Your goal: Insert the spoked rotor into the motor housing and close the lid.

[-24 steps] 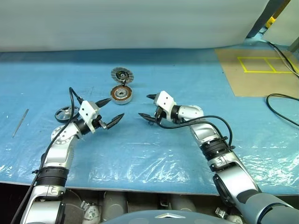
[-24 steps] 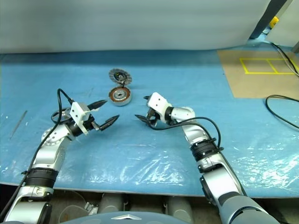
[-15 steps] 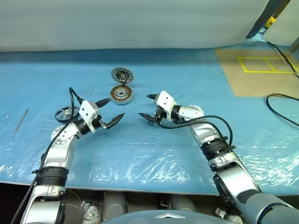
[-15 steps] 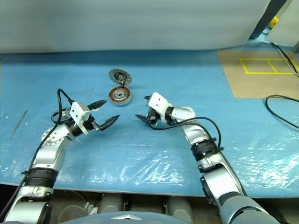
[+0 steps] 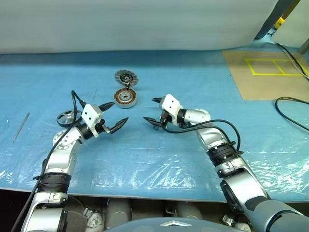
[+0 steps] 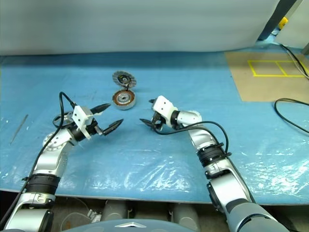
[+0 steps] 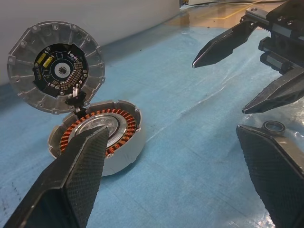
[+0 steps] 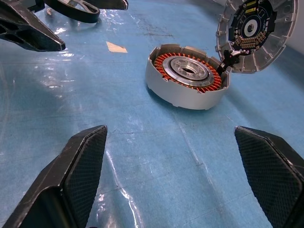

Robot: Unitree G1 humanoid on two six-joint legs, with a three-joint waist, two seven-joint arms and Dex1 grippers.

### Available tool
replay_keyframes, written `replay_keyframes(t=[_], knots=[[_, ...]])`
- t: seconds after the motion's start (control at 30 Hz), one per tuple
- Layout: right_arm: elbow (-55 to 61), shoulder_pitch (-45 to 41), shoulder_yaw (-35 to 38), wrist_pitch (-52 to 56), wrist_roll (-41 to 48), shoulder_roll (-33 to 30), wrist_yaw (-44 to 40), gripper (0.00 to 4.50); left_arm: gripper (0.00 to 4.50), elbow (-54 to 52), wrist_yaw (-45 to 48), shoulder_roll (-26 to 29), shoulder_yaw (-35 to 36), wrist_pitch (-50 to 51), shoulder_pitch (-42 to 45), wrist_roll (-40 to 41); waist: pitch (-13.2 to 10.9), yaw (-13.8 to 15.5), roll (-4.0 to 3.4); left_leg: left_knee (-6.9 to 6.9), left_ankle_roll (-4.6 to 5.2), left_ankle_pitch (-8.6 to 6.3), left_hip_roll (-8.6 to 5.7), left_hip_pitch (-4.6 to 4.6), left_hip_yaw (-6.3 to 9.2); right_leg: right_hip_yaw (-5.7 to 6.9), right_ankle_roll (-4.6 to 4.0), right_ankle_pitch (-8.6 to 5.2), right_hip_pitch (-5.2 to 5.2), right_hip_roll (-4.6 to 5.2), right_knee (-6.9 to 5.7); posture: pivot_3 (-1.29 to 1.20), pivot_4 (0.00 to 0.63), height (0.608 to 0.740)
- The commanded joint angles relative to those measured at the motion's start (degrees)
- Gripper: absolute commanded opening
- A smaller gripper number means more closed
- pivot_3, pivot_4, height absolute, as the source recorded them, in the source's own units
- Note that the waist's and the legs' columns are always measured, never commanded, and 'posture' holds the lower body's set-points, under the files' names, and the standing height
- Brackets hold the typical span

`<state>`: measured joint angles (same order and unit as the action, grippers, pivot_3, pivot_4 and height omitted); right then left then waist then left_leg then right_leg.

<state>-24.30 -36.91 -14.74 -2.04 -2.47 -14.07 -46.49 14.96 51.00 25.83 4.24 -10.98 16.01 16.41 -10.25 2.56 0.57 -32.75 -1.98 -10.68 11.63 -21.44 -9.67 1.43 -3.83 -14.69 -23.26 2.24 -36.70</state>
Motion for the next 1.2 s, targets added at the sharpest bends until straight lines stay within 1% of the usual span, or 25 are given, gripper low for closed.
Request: replay_keyframes(t=[0.03, 0.43, 0.53, 0.63, 0.77, 0.83, 0.9, 1.07, 1.2], knots=[[0.88, -0.77, -0.15, -0.97, 0.04, -0.02, -0.09, 4.48, 4.5, -1.0, 0.11, 0.35, 0.34, -0.97, 0.08, 0.13, 0.0, 0.0, 0.0, 0.0, 0.0, 0.0, 0.0, 0.0, 0.0, 0.0, 0.0, 0.0, 0.0, 0.0, 0.0, 0.0, 0.15, 0.74], [0.79, -0.85, -0.12, -1.0, 0.1, 0.04, -0.09, 4.48, 4.5, -0.93, 0.2, 0.42, 0.28, -0.98, 0.11, 0.04, 0.0, 0.0, 0.0, 0.0, 0.0, 0.0, 0.0, 0.0, 0.0, 0.0, 0.0, 0.0, 0.0, 0.0, 0.0, 0.0, 0.15, 0.74], [-0.52, -2.12, -0.01, -0.72, -0.23, 0.42, 0.58, 4.48, 4.5, -0.96, 0.05, 0.44, 0.37, -1.06, -0.02, -0.01, 0.0, -0.03, 0.0, 0.0, 0.0, 0.0, 0.0, 0.0, 0.0, 0.0, 0.0, 0.0, 0.0, 0.0, 0.0, 0.0, 0.15, 0.74], [-7.09, -7.67, -1.26, -1.41, -2.49, 1.82, 1.42, 4.48, 4.5, -1.72, -0.63, 0.65, 1.0, -1.28, -1.18, -0.03, 0.0, -0.33, -0.01, -0.01, 0.0, 0.0, 0.01, 0.01, 0.0, 0.0, -0.03, -0.02, 0.0, 0.0, -0.01, 0.0, 0.15, 0.74], [-21.23, -19.18, -4.31, -4.62, -6.39, 6.35, 1.58, 4.48, 4.5, -4.27, -2.8, 0.48, 2.05, -1.7, -4.35, -0.03, -0.02, -0.69, -0.05, -0.03, 0.0, 0.0, 0.05, 0.04, -0.03, -0.03, -0.28, -0.15, -0.03, -0.01, -0.06, 0.0, 0.15, 0.74], [-29.16, -25.08, -6.49, -3.62, -10.05, 9.07, 4.28, 4.48, 4.5, -6.19, -4.32, 0.38, 2.57, -1.76, -6.48, -0.12, -0.03, -0.73, -0.06, -0.02, 0.0, 0.0, 0.08, 0.04, -0.09, -0.01, -0.34, -0.19, -0.06, -0.03, -0.08, 0.0, 0.15, 0.74], [-35.86, -29.94, -8.57, -4.98, -13.46, 11.56, 6.93, 4.48, 4.5, -8.19, -5.87, 0.39, 3.35, -1.77, -9.04, -0.07, -0.03, -0.69, -0.07, 0.02, -0.01, -0.01, 0.11, 0.03, -0.14, 0.03, -0.39, -0.22, -0.06, -0.03, -0.08, 0.0, 0.15, 0.74], [-45.32, -37.38, -7.42, -5.85, -13.92, 16.51, 7.28, 4.48, 4.5, -13.25, -9.25, 0.09, 5.02, -1.65, -16.26, -0.17, -0.06, -0.13, -0.1, 0.09, -0.01, -0.02, 0.13, -0.15, -0.18, 0.11, -0.46, -0.26, -0.16, -0.01, -0.02, 0.0, 0.15, 0.74], [-49.11, -40.21, -6.73, -4.8, -14.37, 18.53, 7.98, 4.48, 4.5, -15.86, -11.43, -0.48, 5.26, -1.66, -19.24, -0.36, -0.08, 0.05, -0.13, 0.03, 0.0, -0.03, 0.18, -0.3, -0.22, 0.2, -0.46, -0.26, -0.31, -0.01, -0.1, 0.0, 0.15, 0.74]])
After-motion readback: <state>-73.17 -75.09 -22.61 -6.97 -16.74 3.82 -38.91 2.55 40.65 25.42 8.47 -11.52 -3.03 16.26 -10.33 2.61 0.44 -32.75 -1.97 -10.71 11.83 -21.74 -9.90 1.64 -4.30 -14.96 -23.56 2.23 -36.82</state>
